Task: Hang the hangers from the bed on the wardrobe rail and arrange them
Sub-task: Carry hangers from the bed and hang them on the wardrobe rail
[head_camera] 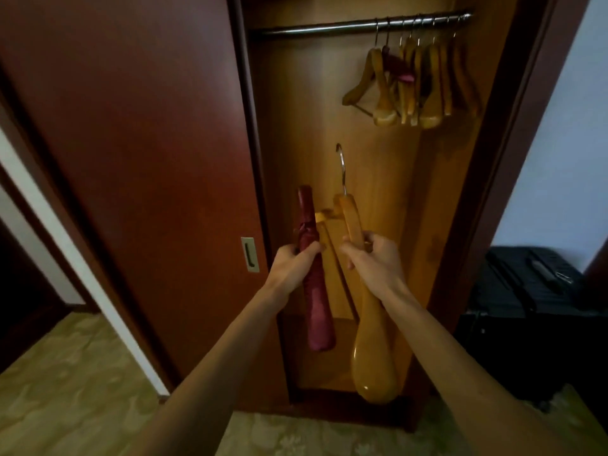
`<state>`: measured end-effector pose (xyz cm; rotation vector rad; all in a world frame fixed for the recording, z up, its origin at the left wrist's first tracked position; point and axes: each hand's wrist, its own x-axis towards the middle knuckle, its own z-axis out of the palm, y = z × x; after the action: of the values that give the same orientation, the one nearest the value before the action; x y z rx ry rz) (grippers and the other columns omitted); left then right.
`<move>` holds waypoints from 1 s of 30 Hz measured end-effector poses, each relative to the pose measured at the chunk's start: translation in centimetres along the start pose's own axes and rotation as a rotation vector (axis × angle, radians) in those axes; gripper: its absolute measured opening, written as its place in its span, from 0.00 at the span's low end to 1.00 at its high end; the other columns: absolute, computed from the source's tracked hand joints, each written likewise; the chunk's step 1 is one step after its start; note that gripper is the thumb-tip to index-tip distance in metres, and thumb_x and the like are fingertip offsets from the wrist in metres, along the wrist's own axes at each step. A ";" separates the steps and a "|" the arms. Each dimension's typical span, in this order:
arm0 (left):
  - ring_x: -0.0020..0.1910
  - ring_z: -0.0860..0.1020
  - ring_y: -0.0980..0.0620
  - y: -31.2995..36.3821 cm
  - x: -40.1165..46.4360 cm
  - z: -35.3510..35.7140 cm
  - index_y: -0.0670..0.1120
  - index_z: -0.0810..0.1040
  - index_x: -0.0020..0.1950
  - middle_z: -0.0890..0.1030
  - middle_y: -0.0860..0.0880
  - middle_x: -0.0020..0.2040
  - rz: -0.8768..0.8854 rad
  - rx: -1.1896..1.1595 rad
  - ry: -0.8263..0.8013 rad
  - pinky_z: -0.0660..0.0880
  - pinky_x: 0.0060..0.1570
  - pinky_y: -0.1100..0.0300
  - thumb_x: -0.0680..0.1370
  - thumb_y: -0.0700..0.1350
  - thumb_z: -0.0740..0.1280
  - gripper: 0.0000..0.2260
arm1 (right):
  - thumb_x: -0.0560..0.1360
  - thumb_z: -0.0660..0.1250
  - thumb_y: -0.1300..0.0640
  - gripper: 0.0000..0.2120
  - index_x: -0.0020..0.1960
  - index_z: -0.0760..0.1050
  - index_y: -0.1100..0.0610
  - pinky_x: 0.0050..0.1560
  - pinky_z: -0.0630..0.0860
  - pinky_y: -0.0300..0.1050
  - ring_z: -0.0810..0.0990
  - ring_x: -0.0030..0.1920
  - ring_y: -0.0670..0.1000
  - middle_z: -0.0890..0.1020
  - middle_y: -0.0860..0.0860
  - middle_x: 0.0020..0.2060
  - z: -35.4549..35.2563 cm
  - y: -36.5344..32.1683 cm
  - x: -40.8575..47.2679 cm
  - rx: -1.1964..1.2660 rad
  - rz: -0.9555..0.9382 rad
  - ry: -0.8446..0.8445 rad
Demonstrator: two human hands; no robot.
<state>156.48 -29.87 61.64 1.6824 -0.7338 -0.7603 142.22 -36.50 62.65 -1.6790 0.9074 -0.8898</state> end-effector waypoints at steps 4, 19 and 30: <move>0.45 0.86 0.50 4.4 7.8 -0.2 0.47 0.84 0.52 0.87 0.47 0.48 0.055 -0.036 -0.023 0.83 0.51 0.52 0.73 0.57 0.72 0.15 | 0.75 0.69 0.53 0.02 0.47 0.81 0.49 0.34 0.70 0.37 0.78 0.31 0.42 0.80 0.45 0.29 0.8 -2.4 8.2 -0.021 -0.033 0.086; 0.46 0.84 0.45 21.6 33.8 1.5 0.45 0.80 0.56 0.85 0.45 0.47 0.263 -0.116 0.060 0.80 0.55 0.49 0.69 0.60 0.73 0.23 | 0.72 0.71 0.50 0.08 0.38 0.80 0.53 0.34 0.68 0.40 0.79 0.33 0.45 0.82 0.47 0.30 0.6 -10.1 37.9 0.118 -0.146 0.143; 0.48 0.82 0.47 30.0 43.6 2.6 0.48 0.80 0.52 0.84 0.44 0.52 0.345 -0.061 0.035 0.78 0.54 0.52 0.75 0.56 0.70 0.13 | 0.74 0.72 0.52 0.08 0.46 0.83 0.56 0.30 0.70 0.35 0.81 0.35 0.46 0.83 0.48 0.34 -0.6 -13.6 49.3 0.218 -0.135 0.185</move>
<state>178.01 -72.12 85.21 1.4596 -0.9361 -0.5040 165.99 -77.17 82.63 -1.5006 0.7935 -1.2077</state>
